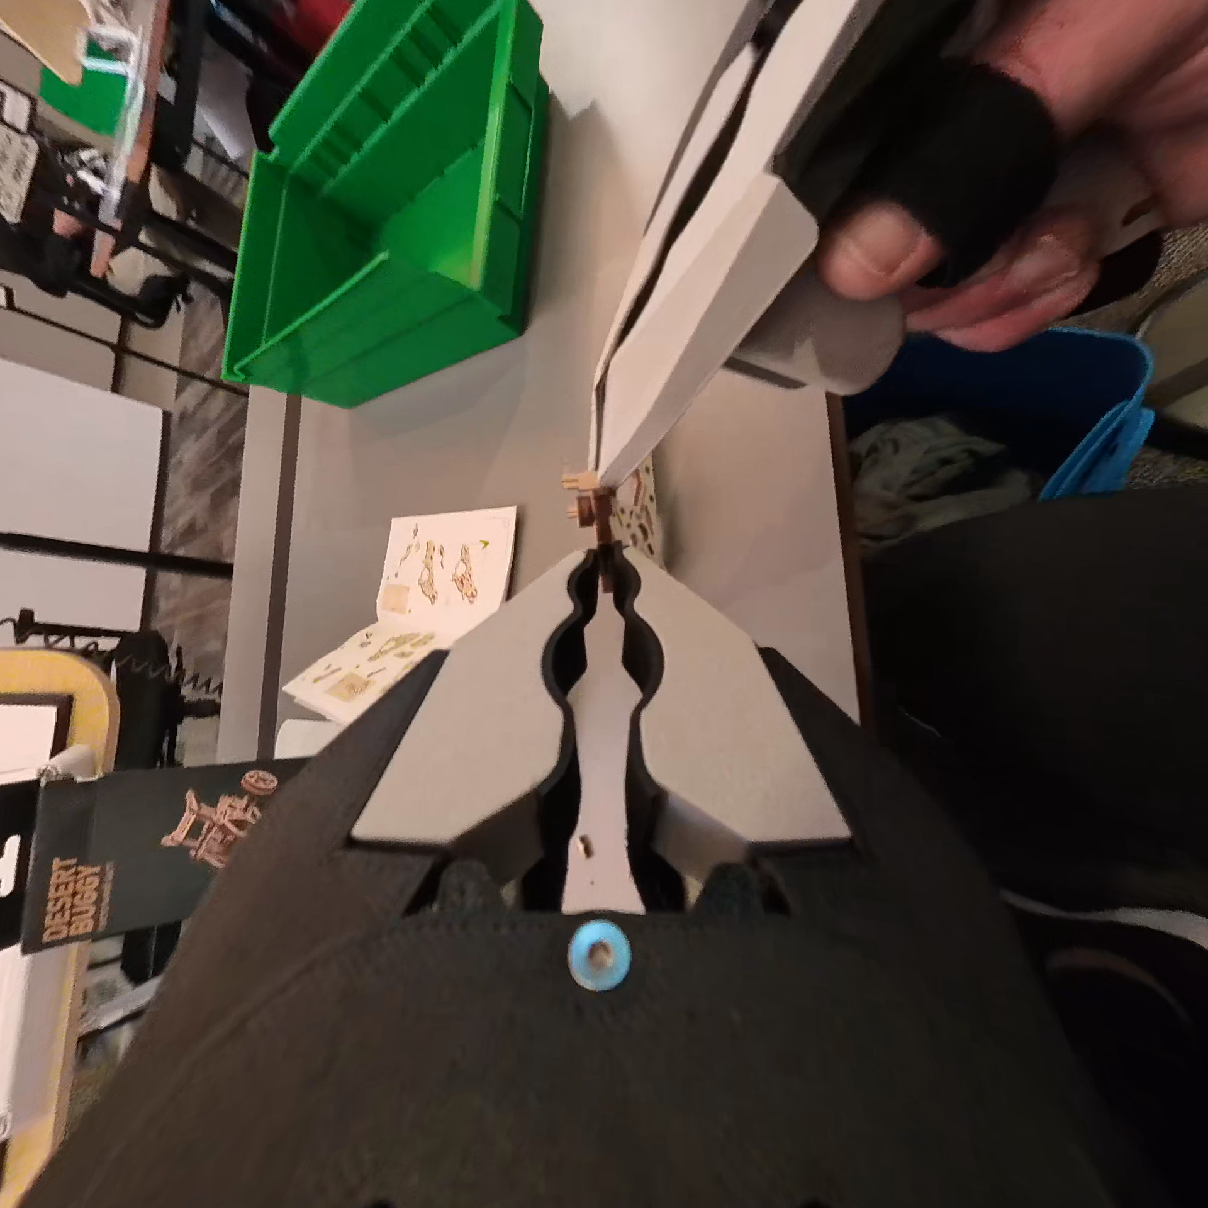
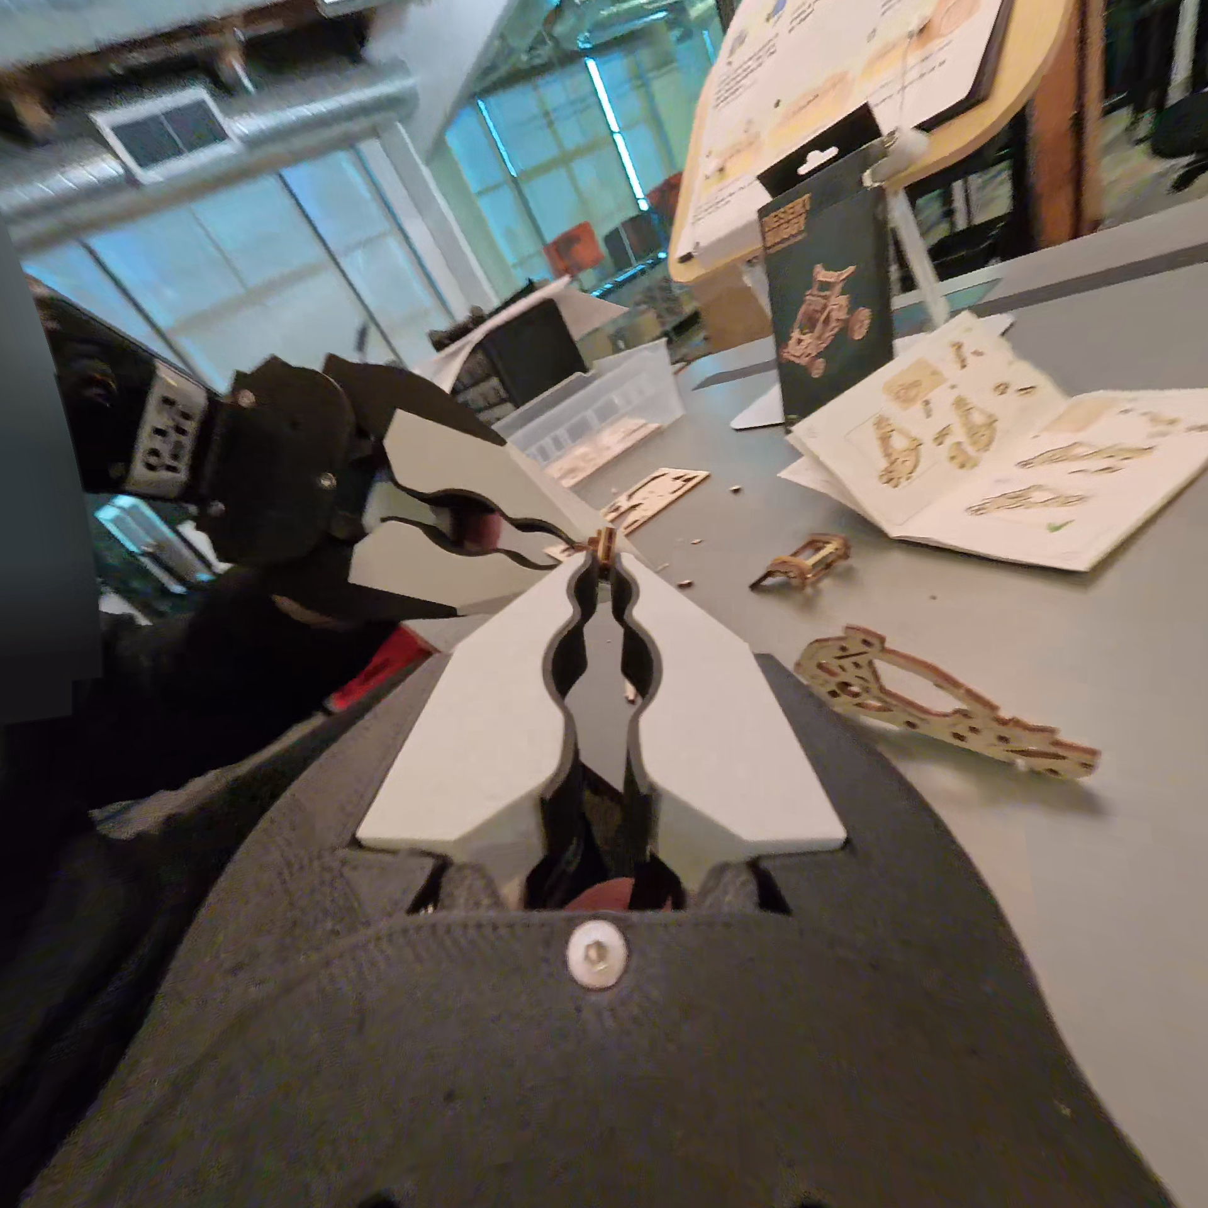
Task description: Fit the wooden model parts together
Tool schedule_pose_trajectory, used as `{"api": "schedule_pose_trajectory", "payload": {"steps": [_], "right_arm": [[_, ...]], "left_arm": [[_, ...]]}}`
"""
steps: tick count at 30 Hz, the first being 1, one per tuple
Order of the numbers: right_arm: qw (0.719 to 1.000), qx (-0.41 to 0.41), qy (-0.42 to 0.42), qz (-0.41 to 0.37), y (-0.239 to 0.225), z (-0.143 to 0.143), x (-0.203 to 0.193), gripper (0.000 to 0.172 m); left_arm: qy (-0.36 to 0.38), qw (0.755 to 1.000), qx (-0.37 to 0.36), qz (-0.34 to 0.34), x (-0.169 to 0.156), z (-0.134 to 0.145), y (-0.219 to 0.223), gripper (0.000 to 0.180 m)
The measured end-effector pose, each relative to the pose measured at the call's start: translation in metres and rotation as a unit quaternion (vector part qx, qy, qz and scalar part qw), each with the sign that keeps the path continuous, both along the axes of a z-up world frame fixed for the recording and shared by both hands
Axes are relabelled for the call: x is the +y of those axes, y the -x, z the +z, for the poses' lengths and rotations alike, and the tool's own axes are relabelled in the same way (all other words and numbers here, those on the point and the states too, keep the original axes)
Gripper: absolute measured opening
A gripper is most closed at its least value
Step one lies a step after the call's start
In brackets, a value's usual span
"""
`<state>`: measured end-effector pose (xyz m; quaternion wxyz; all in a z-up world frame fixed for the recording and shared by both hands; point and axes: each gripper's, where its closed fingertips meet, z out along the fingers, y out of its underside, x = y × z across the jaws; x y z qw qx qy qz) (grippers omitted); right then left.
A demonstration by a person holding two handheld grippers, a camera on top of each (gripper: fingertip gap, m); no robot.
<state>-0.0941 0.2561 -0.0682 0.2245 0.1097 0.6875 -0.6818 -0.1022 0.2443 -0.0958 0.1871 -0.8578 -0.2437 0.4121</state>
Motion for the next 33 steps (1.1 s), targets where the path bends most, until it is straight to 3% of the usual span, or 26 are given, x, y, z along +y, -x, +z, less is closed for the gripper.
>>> {"api": "schedule_pose_trajectory", "payload": {"steps": [6,10,15,18,21,25,33], "right_arm": [[0.979,0.167,-0.065,-0.095,0.001,-0.007,-0.003,0.000],[0.963,0.218,-0.080,-0.134,0.005,-0.008,-0.002,0.000],[0.988,0.111,-0.030,-0.106,0.011,-0.002,0.002,0.001],[0.999,-0.019,-0.006,-0.030,0.005,-0.007,0.002,0.021],[0.995,-0.086,0.037,0.024,-0.004,-0.002,0.002,0.014],[0.995,-0.083,0.048,0.041,-0.010,0.001,-0.001,0.028],[0.999,-0.001,0.010,-0.042,-0.001,-0.005,-0.002,0.008]], "left_arm": [[0.042,0.995,-0.063,0.059,-0.005,-0.010,-0.002,0.002],[0.069,0.991,-0.085,0.080,-0.006,-0.010,-0.004,0.002],[0.066,0.993,-0.061,0.074,-0.006,-0.007,-0.001,0.002],[0.067,0.996,-0.024,0.055,-0.002,-0.003,0.000,0.001],[0.068,0.997,-0.001,0.039,0.003,-0.001,0.001,0.001],[0.075,0.996,-0.005,0.044,0.001,-0.005,0.002,0.002],[0.094,0.994,0.000,0.055,-0.001,-0.005,0.005,0.002]]}}
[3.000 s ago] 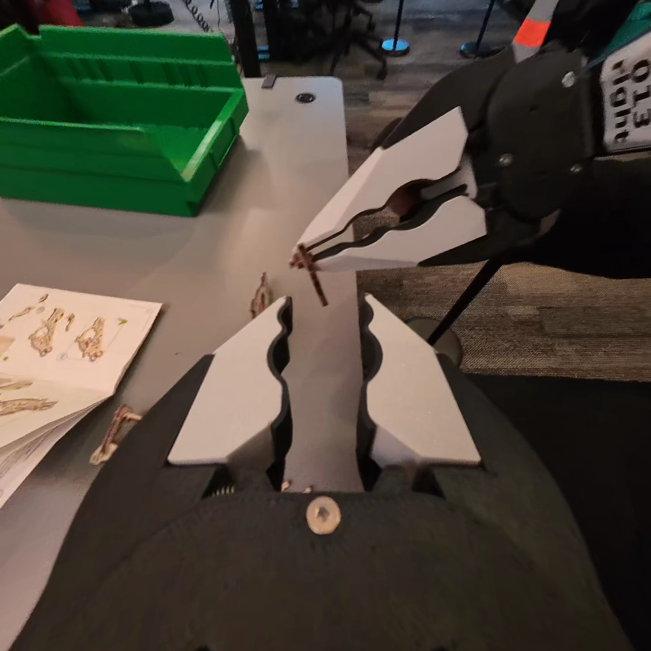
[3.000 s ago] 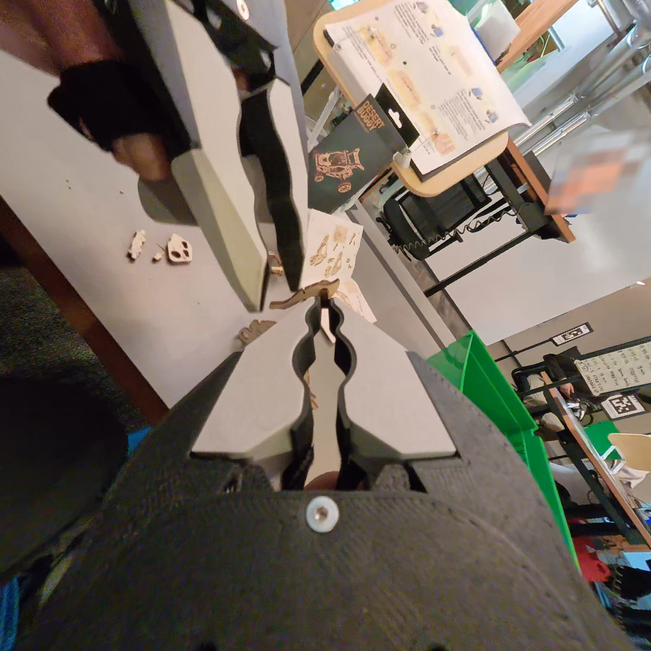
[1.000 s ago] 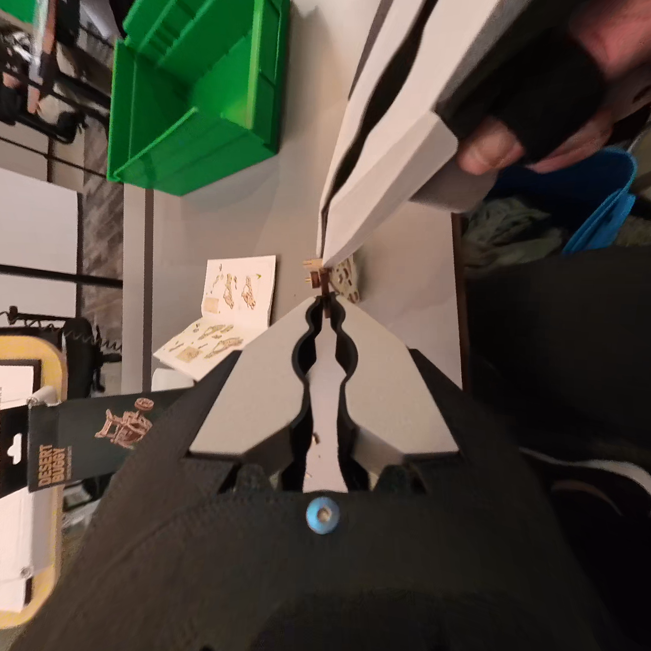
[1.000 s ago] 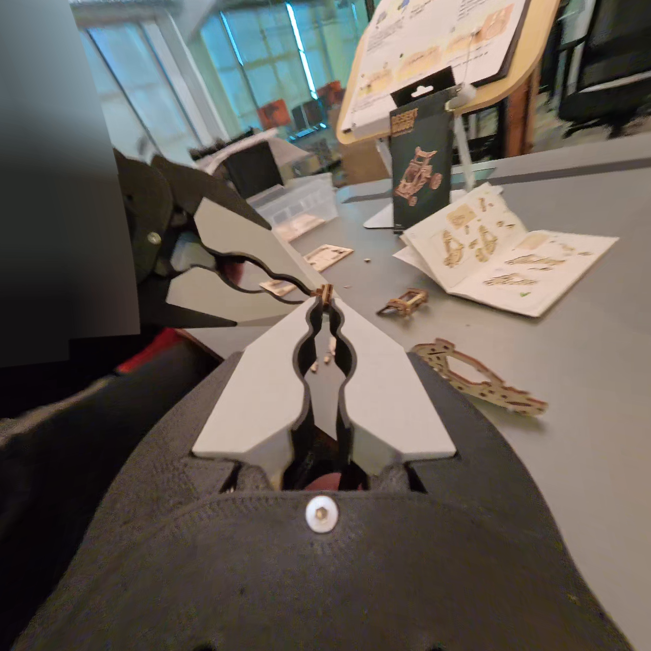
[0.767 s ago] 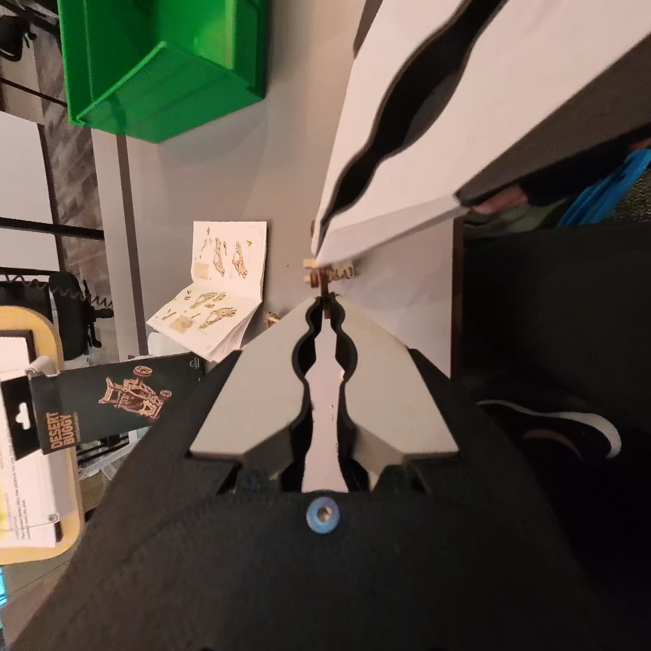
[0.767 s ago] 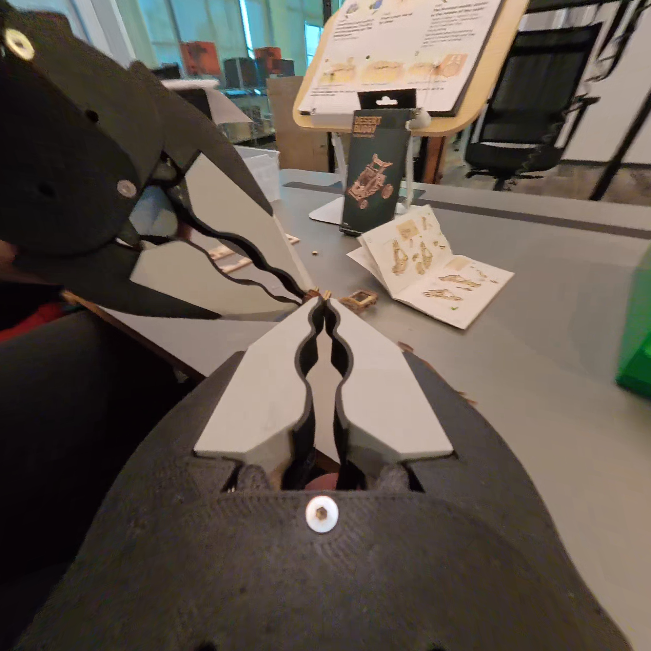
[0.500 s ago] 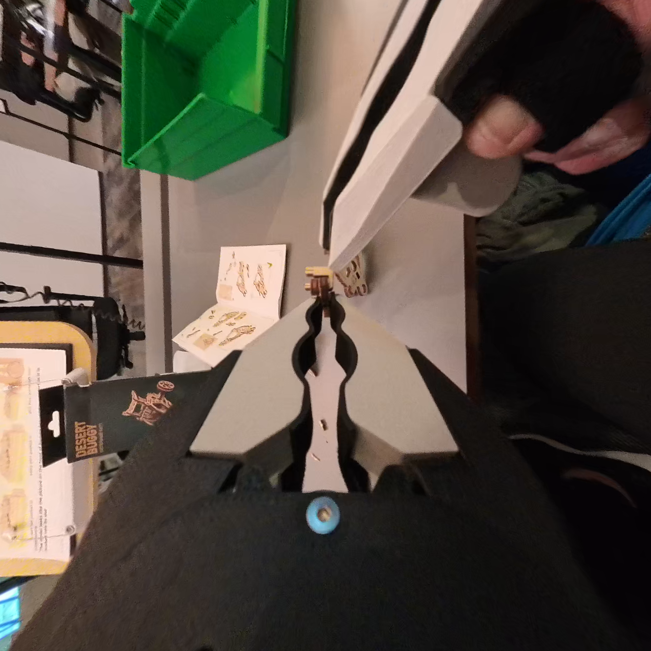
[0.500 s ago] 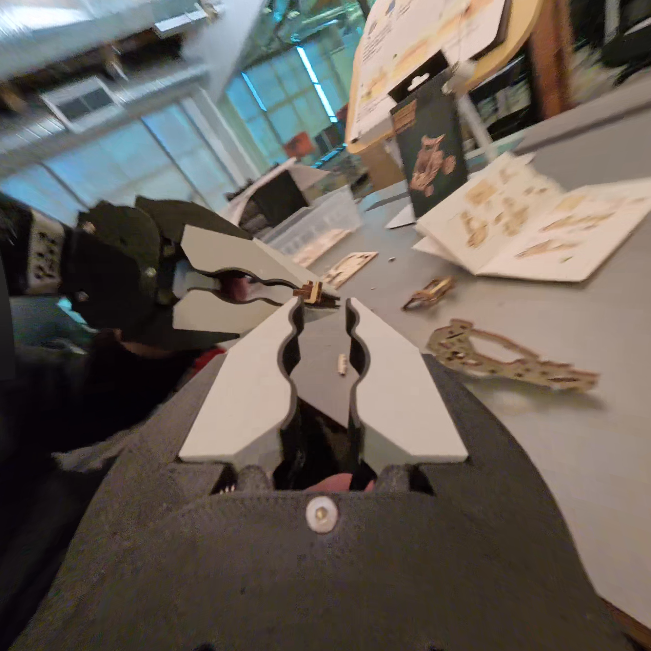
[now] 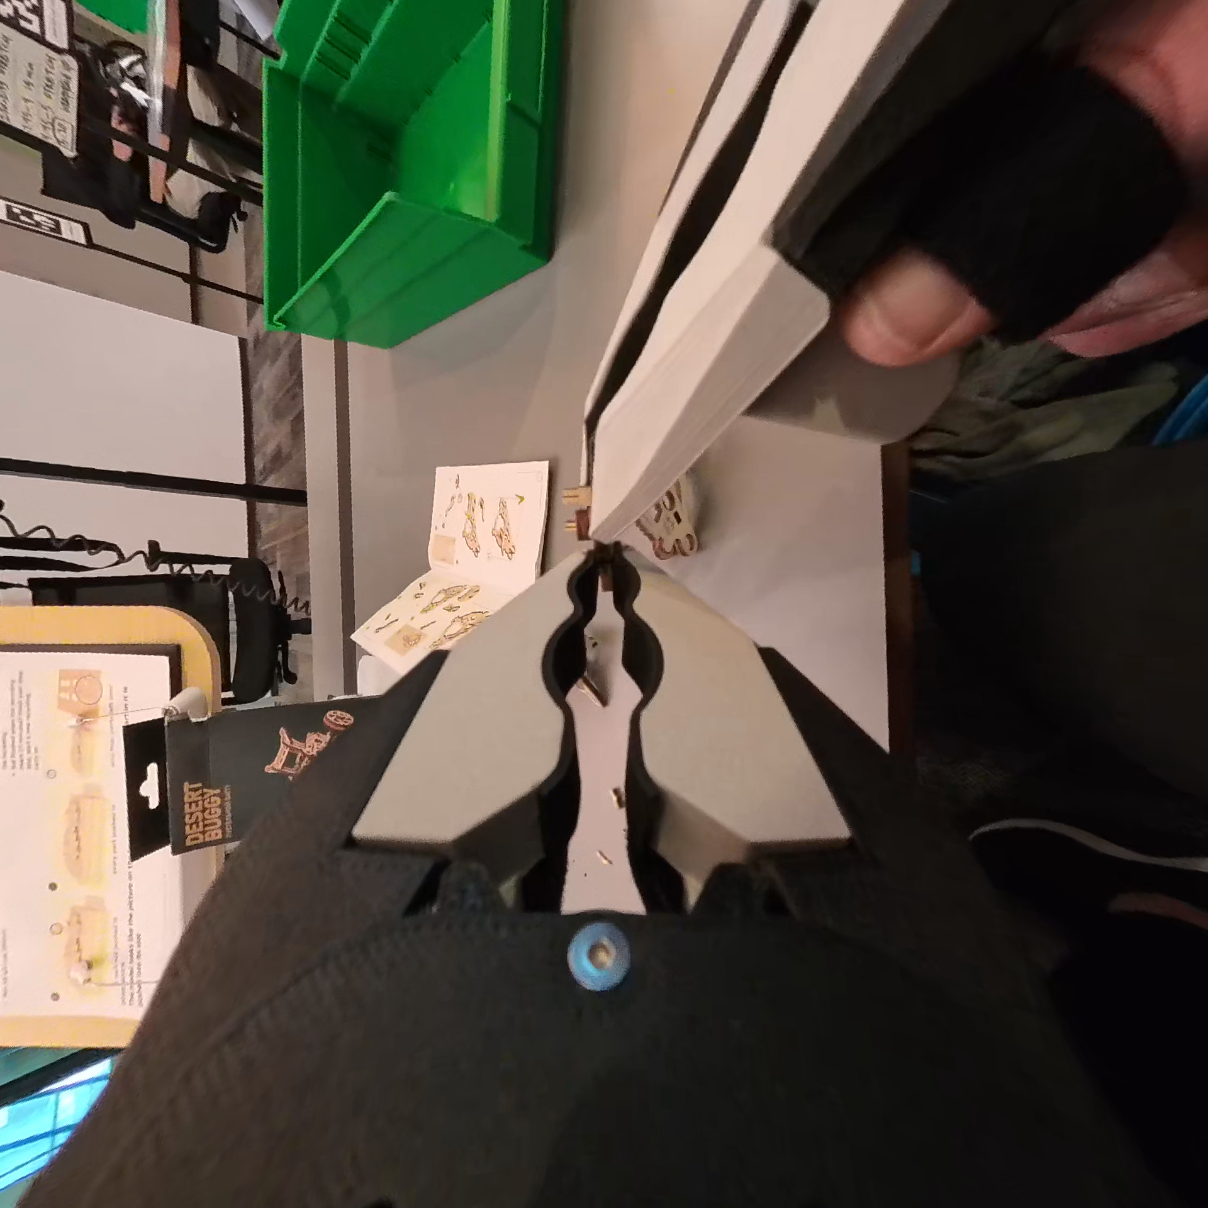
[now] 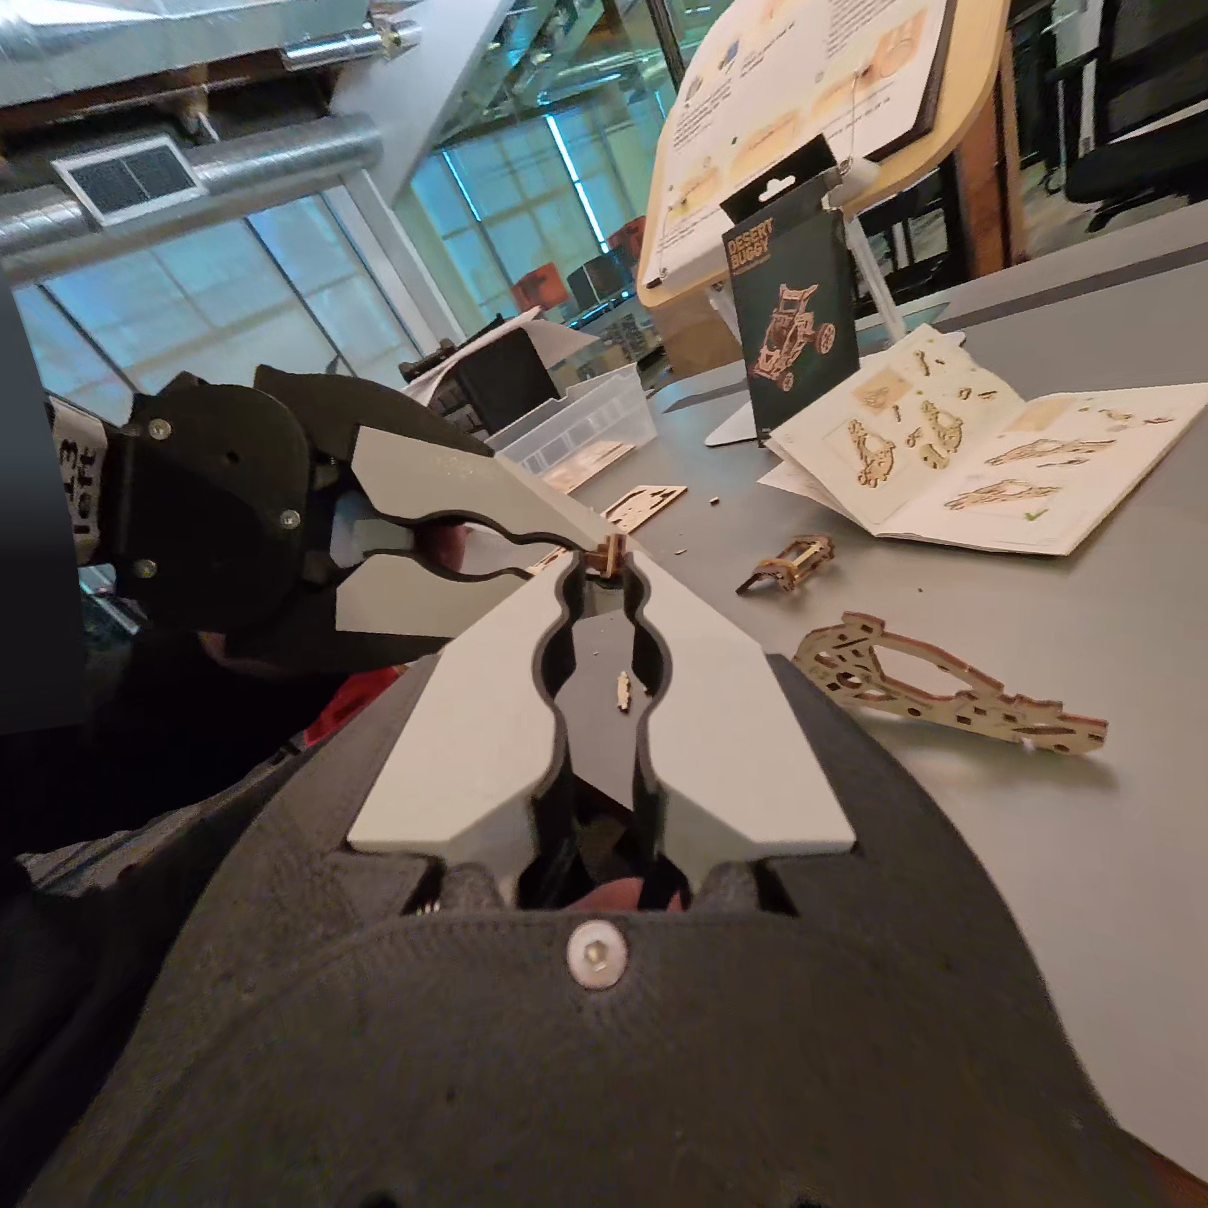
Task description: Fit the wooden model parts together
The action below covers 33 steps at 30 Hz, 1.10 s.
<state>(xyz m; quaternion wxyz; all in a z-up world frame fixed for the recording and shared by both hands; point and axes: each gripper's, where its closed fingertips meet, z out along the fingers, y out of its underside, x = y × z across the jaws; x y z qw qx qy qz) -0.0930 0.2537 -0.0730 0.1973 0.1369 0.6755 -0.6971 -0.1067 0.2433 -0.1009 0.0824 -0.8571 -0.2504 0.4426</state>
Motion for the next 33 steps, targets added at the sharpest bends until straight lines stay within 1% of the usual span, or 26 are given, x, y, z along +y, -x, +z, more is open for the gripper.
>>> {"api": "schedule_pose_trajectory", "payload": {"steps": [5,9,10,12,14,15,16,17,18,20,22,26,30,33], "right_arm": [[1.000,0.015,-0.012,-0.013,-0.001,-0.006,-0.001,0.008],[0.999,-0.038,0.015,0.010,0.000,-0.003,0.001,0.008],[0.998,-0.053,0.024,0.015,0.001,-0.002,0.002,0.008],[0.996,-0.078,0.038,0.029,0.002,-0.001,0.003,0.008],[0.992,-0.112,0.049,0.041,0.003,-0.001,0.005,0.008],[0.988,-0.135,0.056,0.047,0.005,-0.002,0.006,0.008],[0.985,-0.154,0.060,0.052,0.006,-0.003,0.007,0.008],[0.981,-0.172,0.062,0.058,0.006,-0.005,0.008,0.008],[0.977,-0.190,0.065,0.068,0.005,-0.006,0.008,0.008],[0.969,-0.222,0.069,0.085,0.003,-0.009,0.008,0.008],[0.965,-0.237,0.065,0.094,0.000,-0.012,0.008,0.008],[0.963,-0.245,0.049,0.097,-0.004,-0.021,0.007,0.008],[0.968,-0.233,0.033,0.092,-0.006,-0.028,0.004,0.008],[0.970,-0.227,0.029,0.089,-0.006,-0.030,0.002,0.009]], "left_arm": [[-0.001,1.000,-0.011,0.009,-0.001,-0.006,-0.001,0.002],[-0.022,1.000,-0.001,0.001,0.002,-0.003,-0.002,0.001],[-0.032,0.999,0.005,-0.001,0.002,-0.001,-0.001,0.004],[-0.056,0.998,0.008,-0.003,0.001,0.000,-0.001,0.020],[-0.092,0.996,0.009,-0.012,0.001,0.000,-0.002,0.028],[-0.103,0.994,0.010,-0.021,0.002,-0.001,-0.003,0.027],[-0.112,0.993,0.011,-0.033,0.004,-0.003,-0.005,0.019],[-0.125,0.991,0.017,-0.042,0.006,-0.003,-0.006,0.008],[-0.132,0.990,0.020,-0.045,0.006,-0.004,-0.006,0.005],[-0.120,0.991,0.026,-0.047,0.005,-0.009,-0.005,0.005],[-0.120,0.990,0.027,-0.072,0.012,-0.013,-0.006,0.003],[-0.155,0.986,-0.012,-0.059,0.011,-0.022,-0.011,0.001],[-0.166,0.985,-0.034,-0.038,0.010,-0.031,-0.015,0.001],[-0.199,0.978,-0.051,-0.020,0.009,-0.034,-0.017,0.002]]}}
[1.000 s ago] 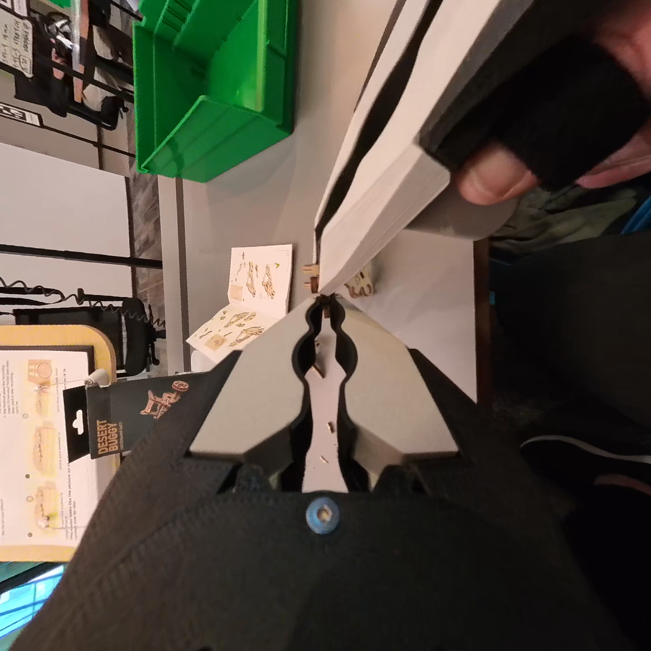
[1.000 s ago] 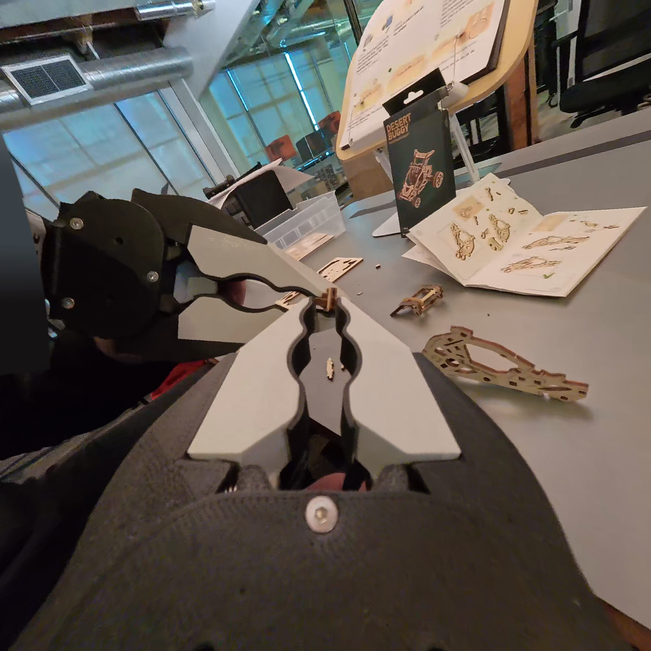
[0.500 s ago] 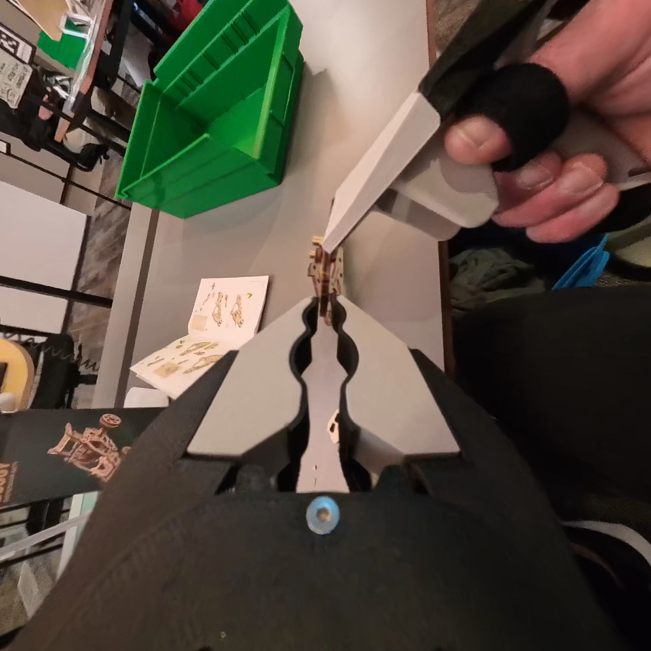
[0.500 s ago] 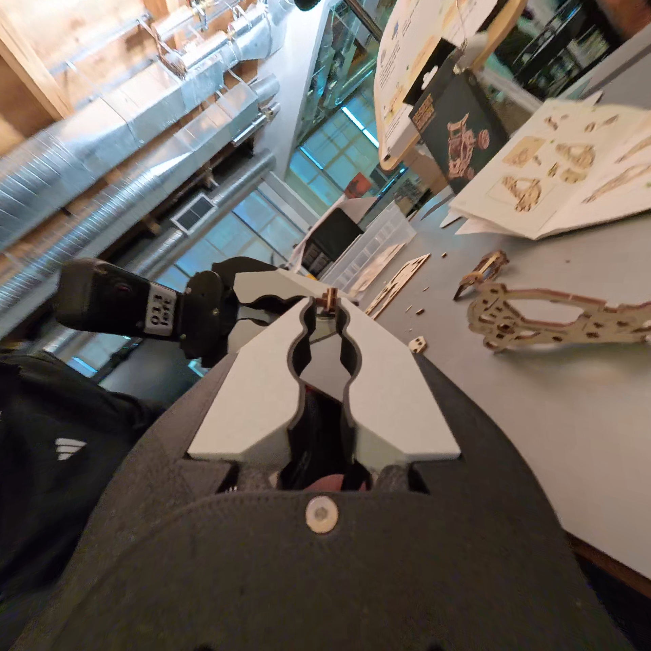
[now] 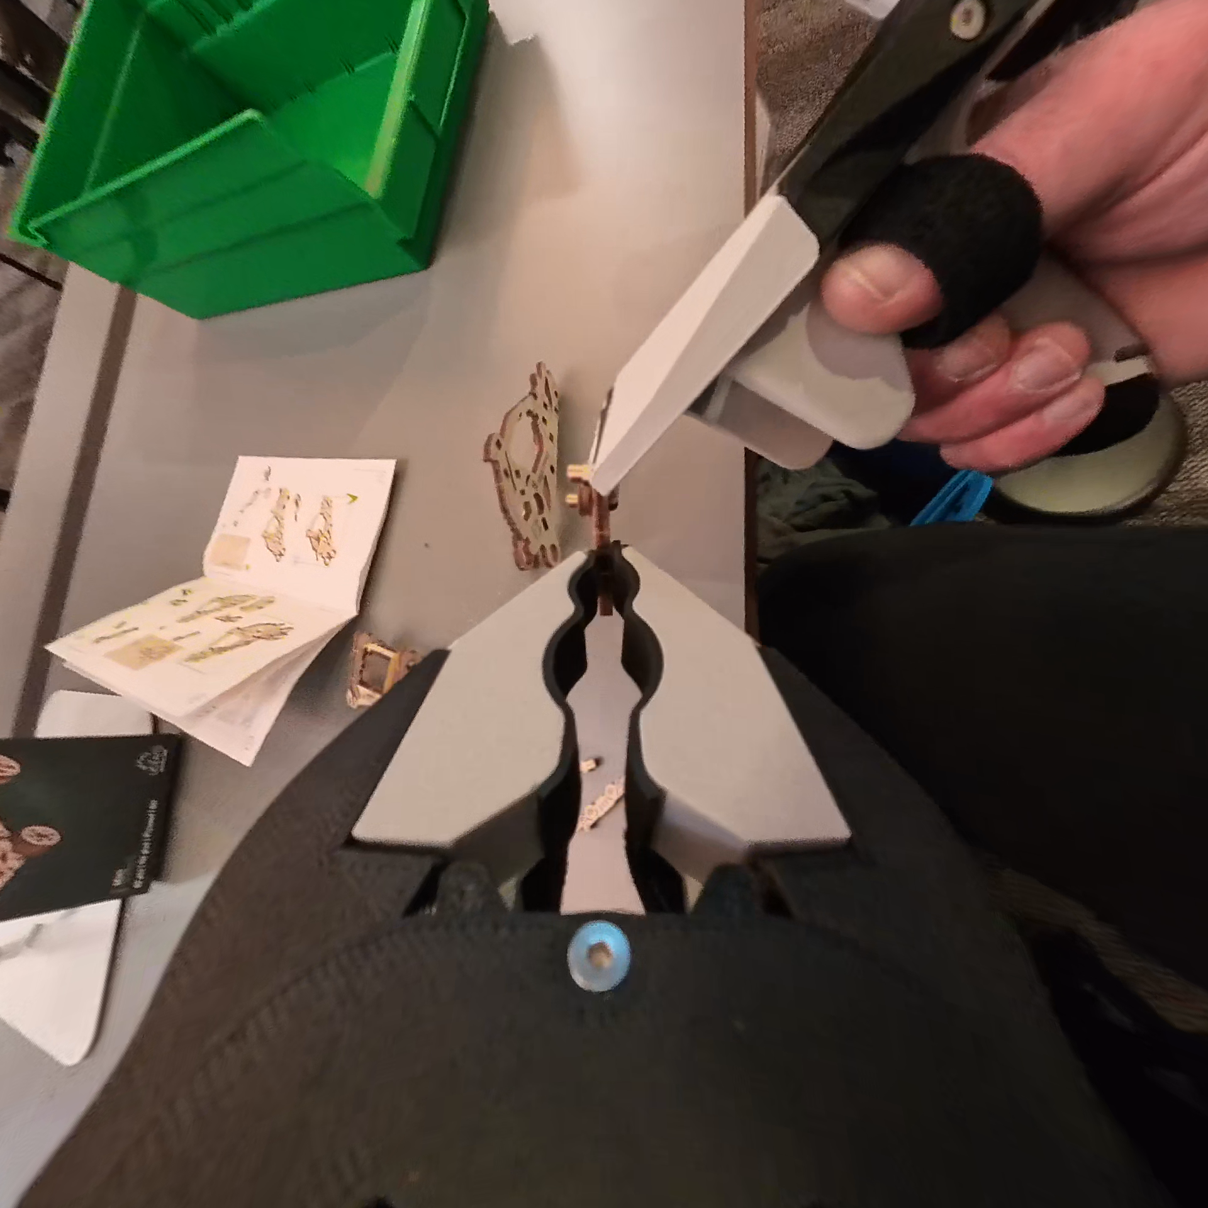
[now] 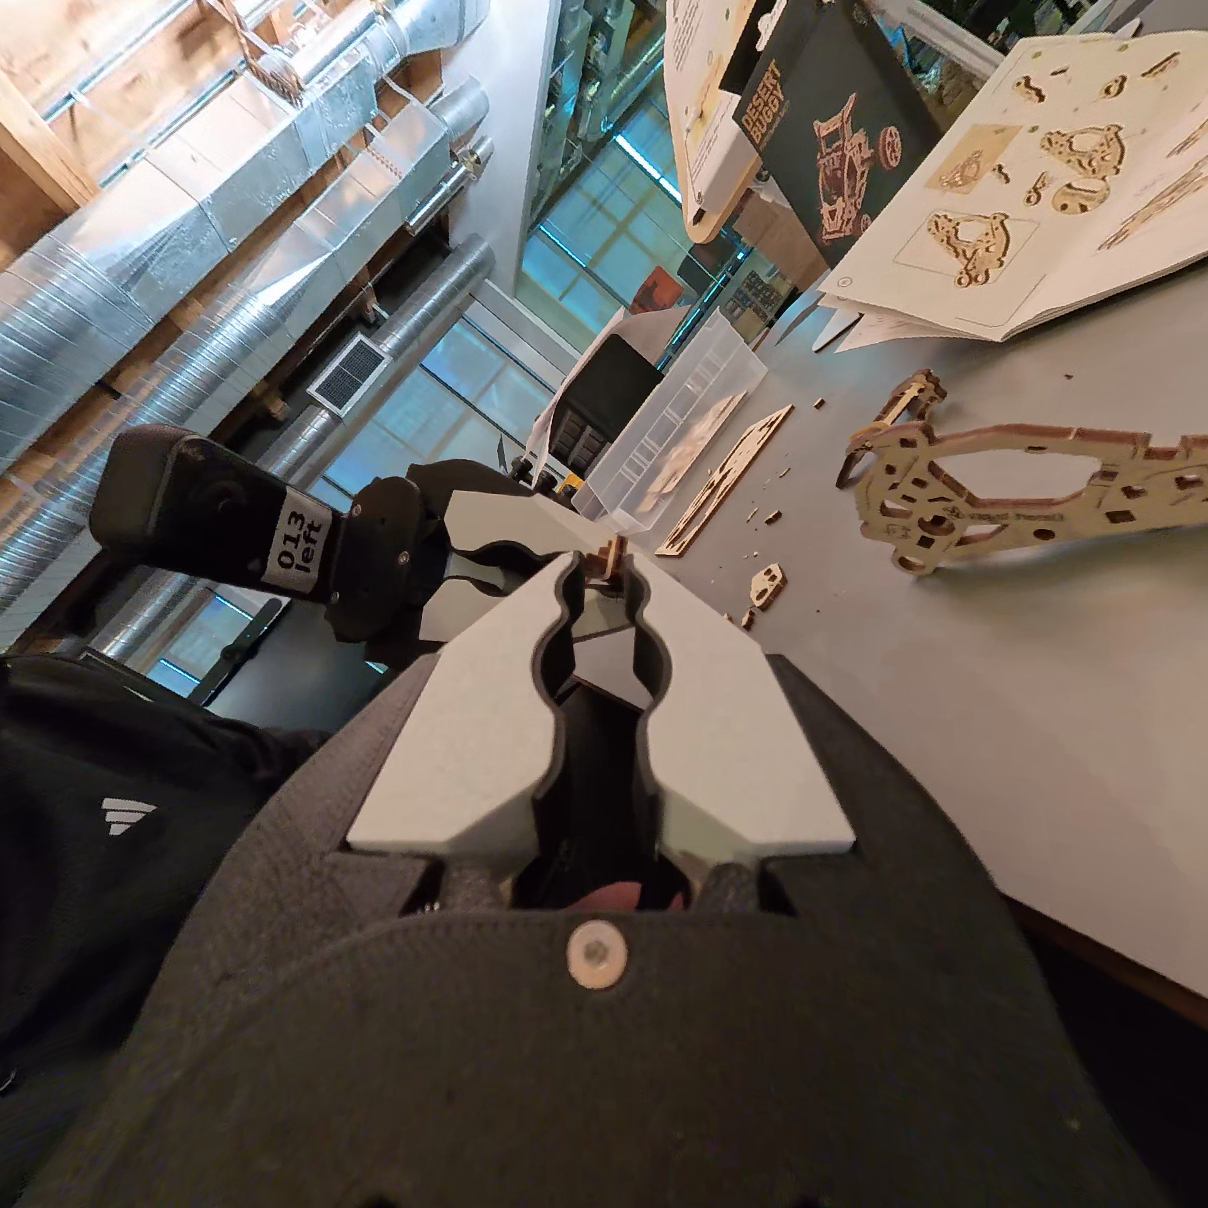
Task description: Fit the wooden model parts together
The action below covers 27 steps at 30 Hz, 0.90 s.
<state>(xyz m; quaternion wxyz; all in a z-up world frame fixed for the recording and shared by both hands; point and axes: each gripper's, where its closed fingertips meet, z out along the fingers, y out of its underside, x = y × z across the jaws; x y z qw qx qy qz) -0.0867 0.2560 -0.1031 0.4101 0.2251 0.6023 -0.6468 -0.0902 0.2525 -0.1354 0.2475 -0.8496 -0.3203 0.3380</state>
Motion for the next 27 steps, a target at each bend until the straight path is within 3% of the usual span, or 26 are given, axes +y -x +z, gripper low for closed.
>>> {"api": "schedule_pose_trajectory", "payload": {"steps": [8,11,17,23,27], "right_arm": [[0.998,0.046,-0.032,-0.024,0.004,-0.006,-0.005,0.011],[0.996,0.068,-0.050,-0.040,0.009,-0.009,-0.007,0.020],[0.971,0.189,-0.100,-0.111,0.018,-0.010,-0.005,0.029],[0.944,0.268,-0.128,-0.142,0.016,-0.008,-0.007,0.024],[0.943,0.263,-0.125,-0.162,0.017,-0.002,-0.006,0.005]], "left_arm": [[-0.063,0.996,-0.043,0.038,-0.003,-0.007,0.000,0.002],[-0.103,0.992,-0.058,0.049,-0.001,-0.009,0.001,0.001],[-0.165,0.981,-0.064,0.078,-0.002,-0.008,0.009,0.001],[-0.169,0.981,-0.051,0.085,0.001,-0.006,0.011,0.001],[-0.149,0.984,-0.037,0.093,0.001,-0.007,0.012,0.001]]}}
